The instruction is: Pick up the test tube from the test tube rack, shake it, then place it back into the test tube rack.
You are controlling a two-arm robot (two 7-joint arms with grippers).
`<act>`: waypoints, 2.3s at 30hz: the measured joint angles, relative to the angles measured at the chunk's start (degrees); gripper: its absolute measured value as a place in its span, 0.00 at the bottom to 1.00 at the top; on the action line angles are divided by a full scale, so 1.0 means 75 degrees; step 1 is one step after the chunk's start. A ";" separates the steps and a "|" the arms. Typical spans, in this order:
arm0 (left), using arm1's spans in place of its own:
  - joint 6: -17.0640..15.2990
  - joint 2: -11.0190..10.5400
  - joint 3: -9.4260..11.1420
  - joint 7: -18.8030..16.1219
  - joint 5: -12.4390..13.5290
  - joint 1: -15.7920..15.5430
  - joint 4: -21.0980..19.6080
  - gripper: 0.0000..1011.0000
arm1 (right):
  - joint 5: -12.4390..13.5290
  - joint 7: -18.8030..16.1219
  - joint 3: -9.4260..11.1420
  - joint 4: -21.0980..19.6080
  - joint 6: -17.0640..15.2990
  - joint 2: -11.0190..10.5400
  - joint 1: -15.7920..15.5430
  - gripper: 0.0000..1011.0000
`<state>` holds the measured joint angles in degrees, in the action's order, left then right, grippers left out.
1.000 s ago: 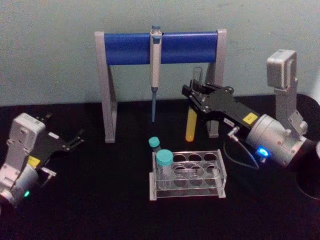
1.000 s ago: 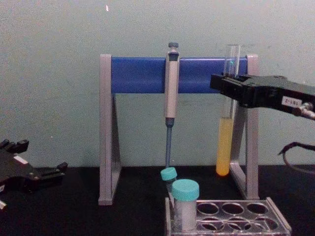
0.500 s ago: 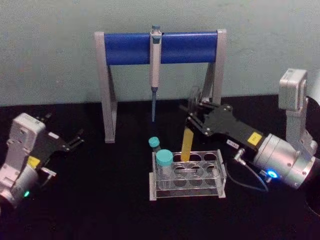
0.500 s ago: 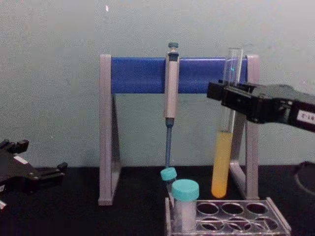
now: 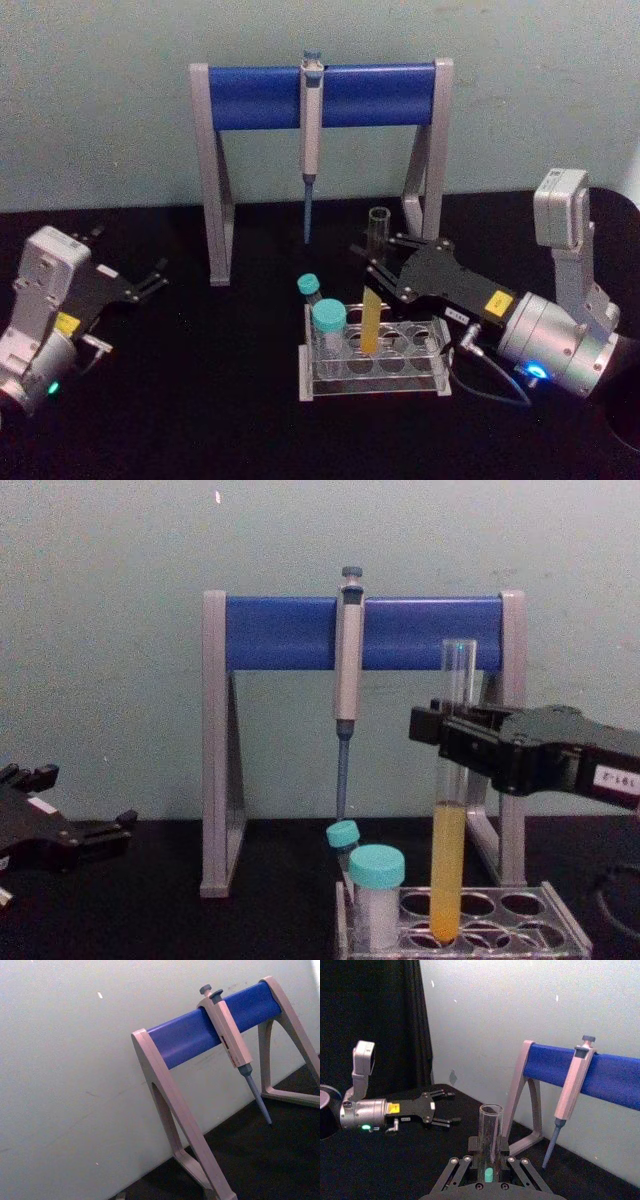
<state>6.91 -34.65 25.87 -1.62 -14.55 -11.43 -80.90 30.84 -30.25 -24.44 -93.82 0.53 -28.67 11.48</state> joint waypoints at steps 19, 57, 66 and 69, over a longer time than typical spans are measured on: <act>0.0000 0.0000 0.0000 0.0000 0.0000 0.0000 0.0000 0.99 | -0.0107 0.0023 -0.0090 0.0339 0.0172 0.0174 0.0123 0.23; 0.0000 0.0000 0.0000 0.0000 0.0000 0.0000 0.0000 0.99 | -0.0288 0.0115 -0.0268 0.1108 0.0003 0.0473 0.0087 0.23; 0.0000 0.0000 0.0000 0.0000 0.0000 0.0000 0.0000 0.99 | -0.0374 0.0173 -0.0279 0.1156 -0.0019 0.0516 0.0072 0.23; 0.0000 0.0000 0.0000 0.0000 0.0000 0.0000 0.0000 0.99 | -0.0380 0.0175 -0.0279 0.1156 -0.0018 0.0516 0.0074 0.23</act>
<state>6.91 -34.64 25.86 -1.62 -14.55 -11.43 -80.90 27.99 -28.94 -26.53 -85.15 0.39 -24.80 12.04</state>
